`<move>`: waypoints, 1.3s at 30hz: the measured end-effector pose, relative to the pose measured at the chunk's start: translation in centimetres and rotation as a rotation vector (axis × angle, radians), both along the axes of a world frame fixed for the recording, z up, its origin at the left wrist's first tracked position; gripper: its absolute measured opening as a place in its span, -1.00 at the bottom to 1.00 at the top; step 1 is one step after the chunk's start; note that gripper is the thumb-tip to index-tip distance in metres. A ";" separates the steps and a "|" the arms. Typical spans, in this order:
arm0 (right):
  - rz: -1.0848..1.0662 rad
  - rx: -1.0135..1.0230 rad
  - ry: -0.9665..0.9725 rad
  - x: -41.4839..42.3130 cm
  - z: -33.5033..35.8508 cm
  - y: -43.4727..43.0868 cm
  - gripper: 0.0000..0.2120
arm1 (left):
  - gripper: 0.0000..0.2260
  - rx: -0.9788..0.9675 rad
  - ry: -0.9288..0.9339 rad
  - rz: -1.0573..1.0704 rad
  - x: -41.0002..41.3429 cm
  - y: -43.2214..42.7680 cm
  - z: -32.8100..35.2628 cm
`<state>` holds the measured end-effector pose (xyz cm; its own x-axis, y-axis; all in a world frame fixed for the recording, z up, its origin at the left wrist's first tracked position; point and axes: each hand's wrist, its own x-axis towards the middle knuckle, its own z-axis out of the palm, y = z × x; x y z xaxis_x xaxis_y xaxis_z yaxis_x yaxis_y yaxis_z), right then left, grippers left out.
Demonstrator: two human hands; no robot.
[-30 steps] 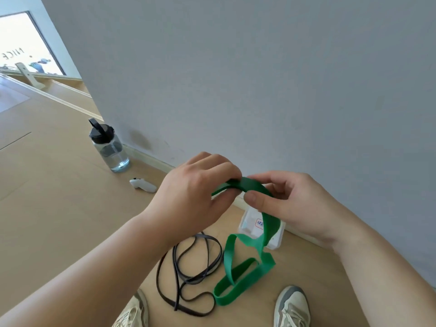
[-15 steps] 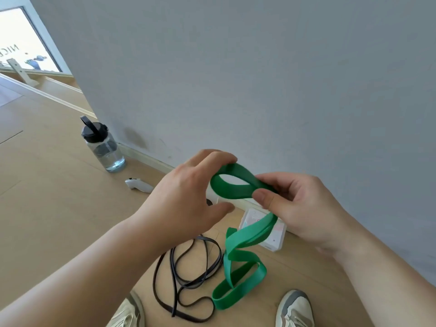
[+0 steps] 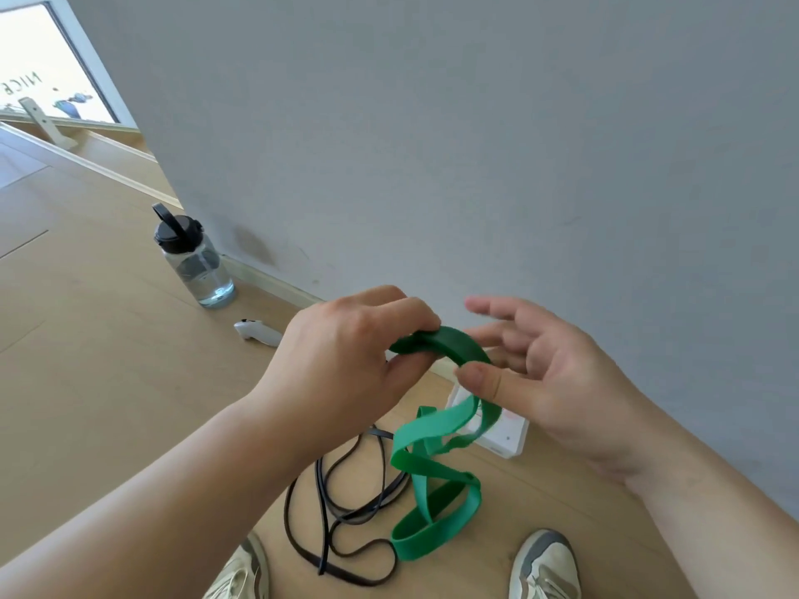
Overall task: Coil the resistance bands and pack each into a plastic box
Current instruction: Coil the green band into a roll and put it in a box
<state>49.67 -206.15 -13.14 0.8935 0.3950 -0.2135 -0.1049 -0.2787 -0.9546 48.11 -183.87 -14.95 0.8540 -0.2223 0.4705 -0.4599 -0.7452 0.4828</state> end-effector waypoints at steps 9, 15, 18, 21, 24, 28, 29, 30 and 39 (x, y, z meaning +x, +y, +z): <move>-0.083 -0.109 -0.163 -0.6 -0.5 0.8 -0.76 | -0.62 -0.067 0.050 -0.012 -0.4 -0.4 0.0; -0.113 -0.018 -0.091 -0.3 -0.3 0.2 -0.75 | -0.80 -0.114 0.032 -0.087 -0.2 -0.1 0.3; -0.101 0.104 -0.062 -0.4 -0.2 0.5 -0.64 | -0.84 -0.115 -0.001 -0.080 -0.2 -0.2 0.3; -0.130 0.155 -0.070 -0.6 0.2 0.9 -0.71 | -0.87 -0.087 -0.033 -0.070 -0.3 -0.5 0.2; -0.158 0.083 -0.113 -0.7 0.1 1.0 -0.84 | -0.86 -0.068 -0.016 -0.079 -0.4 -0.6 0.2; -0.196 -0.019 -0.175 -0.9 0.2 1.3 -0.90 | -0.80 -0.074 0.018 -0.054 -0.3 -0.2 0.2; -0.217 -0.022 -0.181 -0.8 0.2 1.2 -0.92 | -0.77 -0.075 0.023 -0.068 -0.3 -0.3 0.2; -0.228 -0.023 -0.179 -0.7 0.3 1.0 -0.93 | -0.76 -0.071 0.026 -0.088 -0.3 -0.4 0.2; -0.153 0.167 -0.012 -0.4 0.6 0.6 -0.73 | -0.90 -0.042 -0.103 -0.064 -0.5 -1.1 0.8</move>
<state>49.27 -205.55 -12.57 0.9477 0.2841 -0.1456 -0.1223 -0.0983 -0.9876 47.65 -185.00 -14.15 0.7854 -0.2531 0.5648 -0.5546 -0.6930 0.4606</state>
